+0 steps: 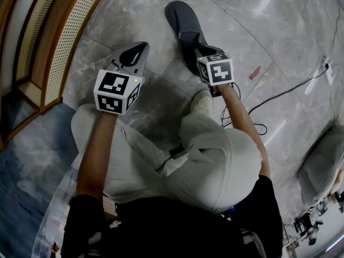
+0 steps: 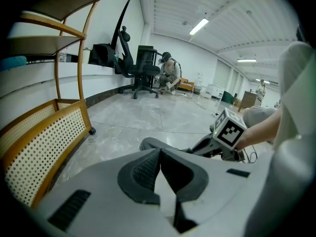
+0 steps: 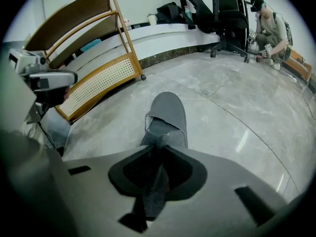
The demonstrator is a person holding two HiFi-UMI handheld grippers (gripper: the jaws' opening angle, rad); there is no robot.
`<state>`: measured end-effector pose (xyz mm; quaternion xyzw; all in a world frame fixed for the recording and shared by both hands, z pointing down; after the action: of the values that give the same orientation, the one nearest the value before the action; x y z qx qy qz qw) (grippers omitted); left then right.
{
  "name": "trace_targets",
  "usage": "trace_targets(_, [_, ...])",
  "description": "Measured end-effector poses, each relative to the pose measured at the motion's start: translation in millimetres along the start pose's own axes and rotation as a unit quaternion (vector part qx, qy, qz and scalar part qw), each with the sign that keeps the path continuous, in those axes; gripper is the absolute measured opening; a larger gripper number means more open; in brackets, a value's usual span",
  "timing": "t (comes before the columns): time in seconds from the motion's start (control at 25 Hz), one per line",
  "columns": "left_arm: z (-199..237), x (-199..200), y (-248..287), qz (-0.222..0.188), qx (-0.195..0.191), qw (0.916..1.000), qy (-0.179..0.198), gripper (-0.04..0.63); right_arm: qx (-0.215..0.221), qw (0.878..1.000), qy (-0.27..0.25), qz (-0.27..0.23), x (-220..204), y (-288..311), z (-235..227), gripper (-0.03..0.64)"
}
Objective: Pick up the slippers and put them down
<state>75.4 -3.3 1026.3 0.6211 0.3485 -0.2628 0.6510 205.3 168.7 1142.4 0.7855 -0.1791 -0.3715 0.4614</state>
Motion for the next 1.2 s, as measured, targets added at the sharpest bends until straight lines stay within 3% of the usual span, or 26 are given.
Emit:
trace_targets(0.6, [6, 2, 0, -0.002, -0.005, 1.0, 0.003, 0.006, 0.004, 1.0, 0.002, 0.011, -1, -4, 5, 0.098])
trace_targets(1.2, [22, 29, -5, -0.017, -0.013, 0.9996, 0.019, 0.006, -0.012, 1.0, -0.01, -0.019, 22, -35, 10, 0.069])
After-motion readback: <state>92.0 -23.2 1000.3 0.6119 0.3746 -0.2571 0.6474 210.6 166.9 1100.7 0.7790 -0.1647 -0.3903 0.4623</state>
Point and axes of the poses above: the fingertips, and each gripper's own axes: y forward along the fingers, z to its left, x out of its top, the point moved 7 cm from there along -y, backward along the fingers, and after that the axes turned 12 degrees about y, right-handed, at the moved point
